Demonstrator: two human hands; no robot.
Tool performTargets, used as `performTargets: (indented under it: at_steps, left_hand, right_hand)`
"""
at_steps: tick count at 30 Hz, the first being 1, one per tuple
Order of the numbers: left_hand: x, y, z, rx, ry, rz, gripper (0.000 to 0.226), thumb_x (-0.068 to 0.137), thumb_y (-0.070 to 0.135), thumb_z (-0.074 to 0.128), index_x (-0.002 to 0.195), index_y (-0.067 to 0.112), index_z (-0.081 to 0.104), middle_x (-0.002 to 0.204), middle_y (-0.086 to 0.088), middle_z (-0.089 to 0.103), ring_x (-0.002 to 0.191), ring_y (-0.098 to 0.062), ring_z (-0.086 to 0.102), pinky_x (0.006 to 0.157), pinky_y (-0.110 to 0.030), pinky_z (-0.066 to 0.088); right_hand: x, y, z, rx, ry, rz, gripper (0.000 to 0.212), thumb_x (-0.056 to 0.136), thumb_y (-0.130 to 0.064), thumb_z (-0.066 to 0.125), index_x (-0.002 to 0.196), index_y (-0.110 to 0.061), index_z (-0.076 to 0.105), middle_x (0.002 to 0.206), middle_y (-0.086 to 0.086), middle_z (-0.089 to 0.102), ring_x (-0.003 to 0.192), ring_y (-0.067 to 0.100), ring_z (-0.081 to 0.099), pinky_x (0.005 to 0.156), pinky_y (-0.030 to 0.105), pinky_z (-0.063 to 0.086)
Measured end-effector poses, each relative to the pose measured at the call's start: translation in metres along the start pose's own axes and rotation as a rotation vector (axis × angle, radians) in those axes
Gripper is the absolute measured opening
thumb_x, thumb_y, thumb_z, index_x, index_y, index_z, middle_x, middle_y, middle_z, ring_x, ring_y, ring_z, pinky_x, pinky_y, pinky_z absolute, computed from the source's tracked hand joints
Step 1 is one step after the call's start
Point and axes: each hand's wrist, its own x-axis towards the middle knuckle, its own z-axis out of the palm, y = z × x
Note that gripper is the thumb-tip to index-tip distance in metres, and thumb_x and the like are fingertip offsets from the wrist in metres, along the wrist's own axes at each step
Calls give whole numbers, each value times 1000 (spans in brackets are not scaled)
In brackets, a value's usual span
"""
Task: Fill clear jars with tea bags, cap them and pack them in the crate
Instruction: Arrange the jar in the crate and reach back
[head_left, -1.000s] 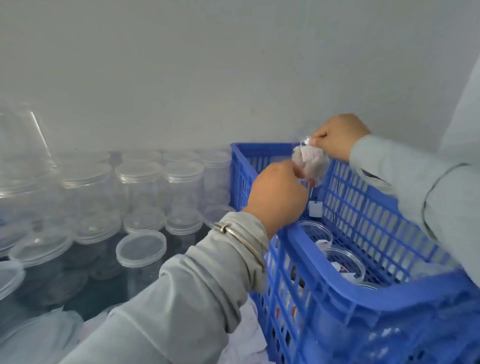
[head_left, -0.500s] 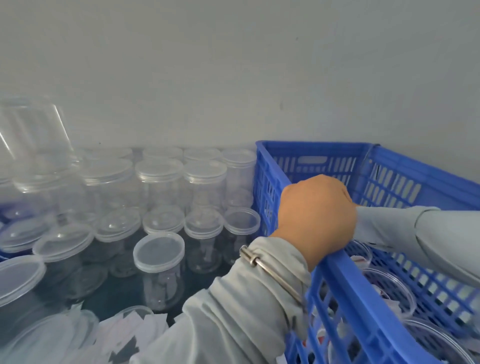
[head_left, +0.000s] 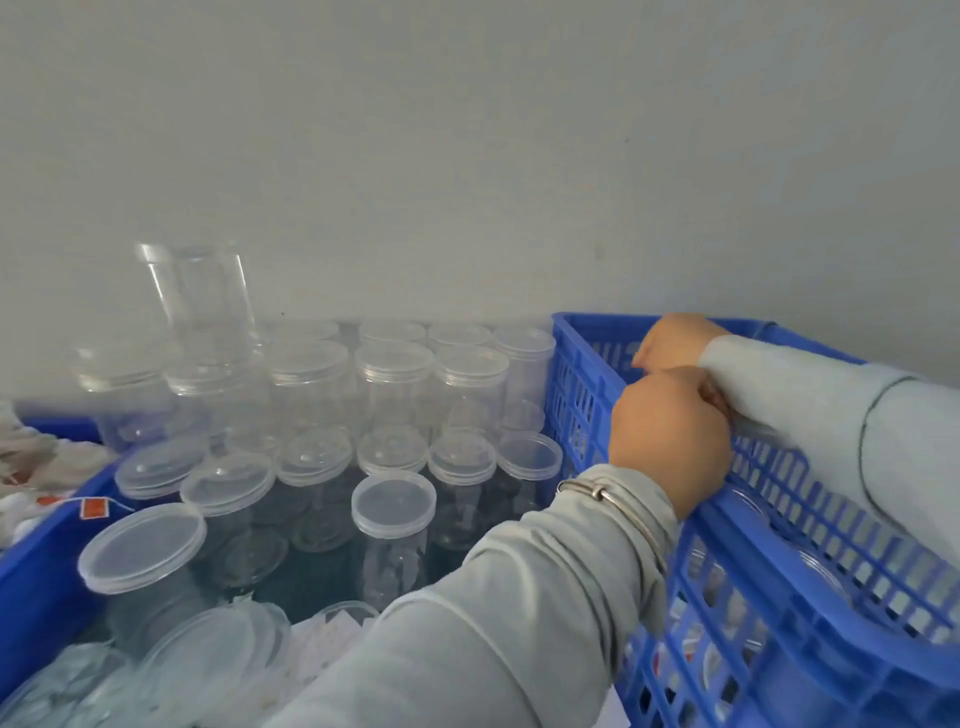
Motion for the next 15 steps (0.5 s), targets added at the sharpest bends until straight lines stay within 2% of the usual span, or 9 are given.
performTargets:
  at_steps: [2, 5, 7, 8, 10, 12, 14, 15]
  left_hand:
    - [-8, -7, -17, -45, 41, 35, 31, 74, -6, 42, 63, 21, 53, 78, -8, 63, 74, -25, 57, 64, -27, 46]
    - [-30, -26, -63, -70, 92, 31, 38, 73, -7, 38, 56, 26, 49, 57, 9, 51, 50, -3, 47, 47, -15, 36]
    - [-51, -46, -102, -35, 111, -25, 42, 74, -8, 39, 53, 27, 50, 47, 12, 51, 40, 2, 46, 39, -9, 30]
    - [-64, -58, -123, -14, 117, -55, 43, 75, -8, 40, 53, 27, 51, 43, 12, 51, 38, 2, 45, 38, -8, 30]
    - [-95, -85, -164, 37, 131, -129, 44, 76, -10, 41, 53, 25, 54, 43, 12, 51, 39, 3, 45, 41, -7, 32]
    - [-132, -114, -203, 99, 131, -239, 45, 78, -10, 43, 52, 25, 56, 51, 10, 56, 40, 1, 43, 43, -8, 34]
    - [-171, -139, -237, 124, 127, -356, 49, 80, -9, 45, 49, 27, 60, 52, 10, 57, 39, 1, 42, 44, -11, 35]
    - [-188, -149, -252, 134, 127, -404, 52, 80, -9, 45, 49, 29, 61, 49, 12, 57, 38, 0, 42, 43, -11, 34]
  right_hand:
    - [-7, -13, -9, 16, 40, -42, 27, 94, -9, 46, 115, -1, 62, 121, 15, 62, 111, 32, 58, 92, 36, 47]
    - [-22, -52, -16, -56, 16, -150, 28, 94, -10, 47, 115, -5, 64, 122, 11, 62, 110, 28, 59, 95, 35, 46]
    - [-29, -82, -10, -75, -2, -187, 21, 92, -16, 52, 107, -5, 63, 115, 13, 62, 105, 25, 59, 94, 33, 47]
    - [-31, -95, -4, -16, -11, -168, 28, 90, -22, 57, 112, -6, 60, 118, 12, 61, 108, 26, 58, 96, 32, 46]
    - [-29, -115, 10, 206, -36, -70, 65, 83, -35, 67, 134, -4, 42, 133, 14, 51, 121, 27, 50, 102, 33, 40]
    - [-25, -131, 33, 483, -27, 50, 105, 75, -45, 75, 149, -4, 12, 152, 15, 26, 137, 31, 32, 110, 37, 30]
    - [-18, -147, 61, 766, 13, 125, 120, 71, -44, 80, 151, -7, -2, 158, 12, 10, 143, 30, 18, 116, 40, 21]
    - [-14, -154, 75, 896, 50, 162, 121, 69, -41, 81, 151, -9, -2, 158, 11, 11, 143, 29, 19, 116, 40, 20]
